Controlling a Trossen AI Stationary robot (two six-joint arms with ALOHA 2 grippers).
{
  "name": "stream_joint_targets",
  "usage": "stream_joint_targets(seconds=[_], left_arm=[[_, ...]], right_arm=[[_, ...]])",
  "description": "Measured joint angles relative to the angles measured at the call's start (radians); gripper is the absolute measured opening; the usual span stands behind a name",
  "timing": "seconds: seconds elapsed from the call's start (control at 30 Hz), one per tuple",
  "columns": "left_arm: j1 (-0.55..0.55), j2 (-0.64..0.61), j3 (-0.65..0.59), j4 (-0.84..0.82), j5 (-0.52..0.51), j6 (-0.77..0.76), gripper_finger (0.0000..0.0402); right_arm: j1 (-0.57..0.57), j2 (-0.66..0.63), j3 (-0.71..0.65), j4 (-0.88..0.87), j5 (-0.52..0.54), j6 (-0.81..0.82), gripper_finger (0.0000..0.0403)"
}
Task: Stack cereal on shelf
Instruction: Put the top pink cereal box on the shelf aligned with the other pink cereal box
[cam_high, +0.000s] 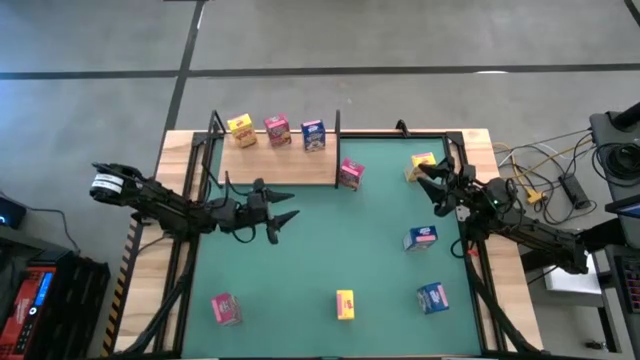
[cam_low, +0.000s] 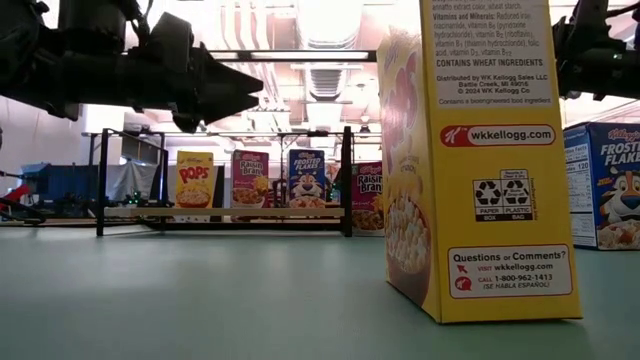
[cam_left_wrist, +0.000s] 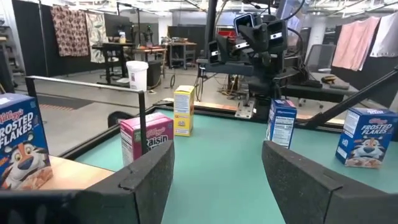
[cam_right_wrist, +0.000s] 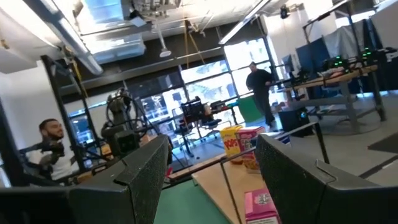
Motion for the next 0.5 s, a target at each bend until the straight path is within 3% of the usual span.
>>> stream_joint_targets(seconds=[0.5], left_arm=[[0.000, 0.000, 0.000, -0.054, 0.001, 0.058, 0.0227]], right_arm=[[0.000, 0.000, 0.000, 0.059, 0.008, 0.000, 0.0235]])
